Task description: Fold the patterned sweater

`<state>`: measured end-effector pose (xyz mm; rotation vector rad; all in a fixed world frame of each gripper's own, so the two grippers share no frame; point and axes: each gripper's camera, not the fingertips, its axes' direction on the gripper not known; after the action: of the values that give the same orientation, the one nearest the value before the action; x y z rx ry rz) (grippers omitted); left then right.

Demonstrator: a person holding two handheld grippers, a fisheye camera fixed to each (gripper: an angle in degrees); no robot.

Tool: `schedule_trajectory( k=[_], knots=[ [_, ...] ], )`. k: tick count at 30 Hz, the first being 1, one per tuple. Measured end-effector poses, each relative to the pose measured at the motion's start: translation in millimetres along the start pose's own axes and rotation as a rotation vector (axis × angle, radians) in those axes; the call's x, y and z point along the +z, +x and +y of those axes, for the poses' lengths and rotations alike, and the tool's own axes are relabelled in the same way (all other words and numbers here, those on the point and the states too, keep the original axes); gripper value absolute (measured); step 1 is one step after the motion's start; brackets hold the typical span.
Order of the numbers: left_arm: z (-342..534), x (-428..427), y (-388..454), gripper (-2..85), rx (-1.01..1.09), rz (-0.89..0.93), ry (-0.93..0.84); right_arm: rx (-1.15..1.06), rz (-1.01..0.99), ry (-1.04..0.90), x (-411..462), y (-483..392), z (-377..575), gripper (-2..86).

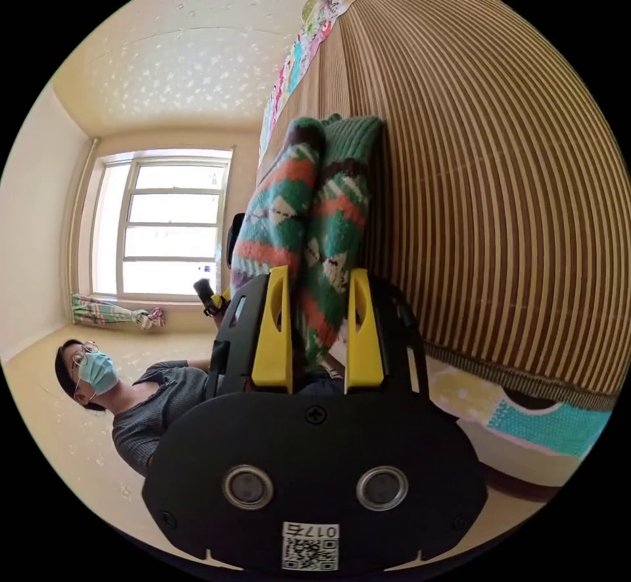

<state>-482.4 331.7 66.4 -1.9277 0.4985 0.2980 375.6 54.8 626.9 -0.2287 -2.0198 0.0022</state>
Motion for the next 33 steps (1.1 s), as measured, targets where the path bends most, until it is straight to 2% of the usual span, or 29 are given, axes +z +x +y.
schedule_trajectory(
  k=[4,6,8,9,11,13,15,16,18,20,23,26,33],
  knots=[
    [-46,16,22,15.9,0.112,-0.013,0.045,-0.004,-0.013,0.162,-30,-28,40,12.7],
    [-56,49,25,15.2,0.146,-0.074,-0.034,0.024,-0.026,0.251,-40,-42,66,15.5],
    [-46,124,20,13.4,0.180,-0.244,-0.270,0.028,-0.093,0.321,-42,-48,83,17.9],
    [-40,134,21,12.7,0.197,-0.289,-0.296,0.038,-0.157,0.348,-40,-49,91,19.3],
    [-19,119,42,11.5,0.281,-0.380,-0.208,0.054,-0.224,0.362,-33,-51,99,21.0],
    [-7,94,56,10.7,0.314,-0.419,-0.163,0.073,-0.203,0.354,-24,-61,102,22.2],
    [11,57,63,6.5,0.361,-0.366,-0.036,0.072,-0.095,0.298,-9,-87,94,23.1],
    [18,31,58,4.5,0.324,-0.327,0.048,0.063,-0.089,0.287,-4,-93,90,23.3],
    [13,1,33,6.3,0.157,-0.271,0.105,0.018,-0.139,0.270,12,-118,70,24.1],
    [-9,-16,-18,13.4,-0.062,-0.162,0.090,0.020,-0.117,0.264,24,-133,51,23.8],
    [-47,-8,-67,17.8,-0.207,-0.113,0.015,0.044,-0.025,0.275,44,-158,17,21.5],
    [-92,31,-96,20.6,-0.255,-0.131,-0.165,0.097,0.079,0.308,49,-173,0,16.5],
    [-175,86,-96,19.5,-0.177,-0.060,-0.192,0.081,0.097,0.472,8,-176,-11,9.3]
  ],
)
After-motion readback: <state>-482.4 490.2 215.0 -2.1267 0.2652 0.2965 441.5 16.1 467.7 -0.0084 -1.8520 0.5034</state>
